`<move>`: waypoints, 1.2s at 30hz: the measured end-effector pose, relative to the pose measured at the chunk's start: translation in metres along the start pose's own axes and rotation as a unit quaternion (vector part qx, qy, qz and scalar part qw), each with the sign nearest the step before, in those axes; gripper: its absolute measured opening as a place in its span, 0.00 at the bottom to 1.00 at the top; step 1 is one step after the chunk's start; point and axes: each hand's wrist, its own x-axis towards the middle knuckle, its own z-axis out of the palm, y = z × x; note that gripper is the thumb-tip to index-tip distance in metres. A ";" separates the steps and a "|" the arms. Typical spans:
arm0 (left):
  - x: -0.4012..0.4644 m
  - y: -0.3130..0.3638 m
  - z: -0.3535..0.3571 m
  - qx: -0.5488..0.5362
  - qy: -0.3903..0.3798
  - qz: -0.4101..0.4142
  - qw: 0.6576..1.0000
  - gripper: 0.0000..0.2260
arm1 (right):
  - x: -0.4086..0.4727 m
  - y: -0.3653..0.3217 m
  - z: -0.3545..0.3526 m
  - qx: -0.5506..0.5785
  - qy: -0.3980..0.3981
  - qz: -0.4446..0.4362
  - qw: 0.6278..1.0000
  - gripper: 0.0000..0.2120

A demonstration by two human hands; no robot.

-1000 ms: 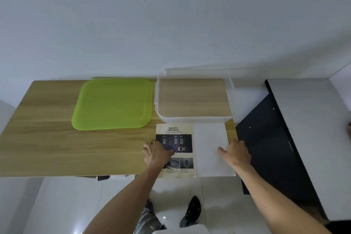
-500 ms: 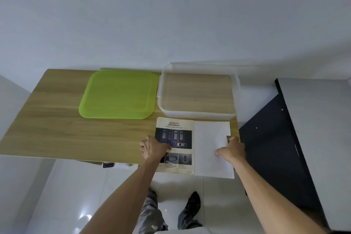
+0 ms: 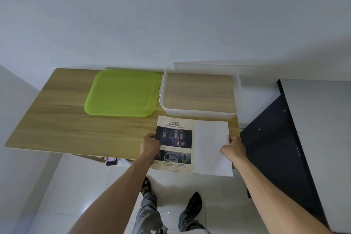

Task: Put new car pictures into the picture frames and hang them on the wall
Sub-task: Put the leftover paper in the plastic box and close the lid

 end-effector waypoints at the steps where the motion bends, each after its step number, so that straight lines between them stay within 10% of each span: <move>1: -0.001 -0.001 -0.003 -0.024 -0.010 -0.006 1.000 0.19 | -0.001 0.001 -0.001 0.020 -0.014 -0.001 1.000 0.26; 36: -0.020 0.079 -0.098 -0.180 -0.154 0.100 0.966 0.20 | -0.101 -0.073 -0.048 0.197 0.032 -0.165 0.966 0.22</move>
